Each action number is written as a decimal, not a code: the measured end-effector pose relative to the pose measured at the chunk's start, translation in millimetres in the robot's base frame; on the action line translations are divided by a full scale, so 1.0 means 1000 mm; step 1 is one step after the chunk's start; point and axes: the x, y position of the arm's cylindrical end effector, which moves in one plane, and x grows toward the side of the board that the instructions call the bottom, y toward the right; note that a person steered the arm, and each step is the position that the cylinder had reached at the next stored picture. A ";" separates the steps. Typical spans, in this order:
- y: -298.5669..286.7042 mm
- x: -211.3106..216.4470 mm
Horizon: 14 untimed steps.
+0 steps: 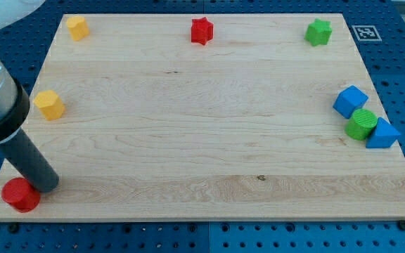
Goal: Move your arm to the center right
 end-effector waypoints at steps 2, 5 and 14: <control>0.106 -0.047; 0.166 -0.063; 0.280 -0.130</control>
